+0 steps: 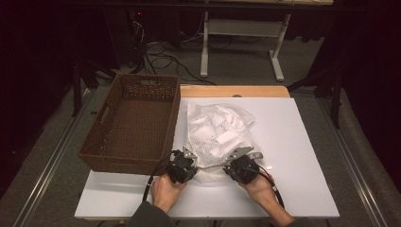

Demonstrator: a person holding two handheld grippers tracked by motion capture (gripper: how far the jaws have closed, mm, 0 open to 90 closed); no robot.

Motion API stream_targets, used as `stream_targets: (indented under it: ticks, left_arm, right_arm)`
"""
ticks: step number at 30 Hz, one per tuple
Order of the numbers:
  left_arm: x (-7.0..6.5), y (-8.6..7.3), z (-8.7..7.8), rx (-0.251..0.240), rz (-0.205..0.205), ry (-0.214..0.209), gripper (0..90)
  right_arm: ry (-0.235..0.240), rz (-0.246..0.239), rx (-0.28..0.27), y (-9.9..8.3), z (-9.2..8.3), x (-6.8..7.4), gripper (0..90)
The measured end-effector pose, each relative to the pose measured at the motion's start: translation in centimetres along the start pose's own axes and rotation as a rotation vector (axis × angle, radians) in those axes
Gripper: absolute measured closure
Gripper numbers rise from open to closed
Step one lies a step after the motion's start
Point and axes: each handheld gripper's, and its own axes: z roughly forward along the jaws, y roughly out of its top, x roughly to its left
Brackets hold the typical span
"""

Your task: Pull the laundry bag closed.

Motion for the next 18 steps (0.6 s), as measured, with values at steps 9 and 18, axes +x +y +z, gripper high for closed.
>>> stream_targets:
  ticks: [9,18]
  left_arm:
    - [0.27,0.04,0.39,0.014,-0.010,-0.011,87.2]
    - [0.37,0.02,0.42,0.014,-0.017,-0.019,87.2]
  right_arm:
    - [-0.016,0.005,0.011,-0.26,-0.04,-0.37,87.3]
    - [-0.029,0.014,0.018,-0.65,-0.22,-0.86,87.3]
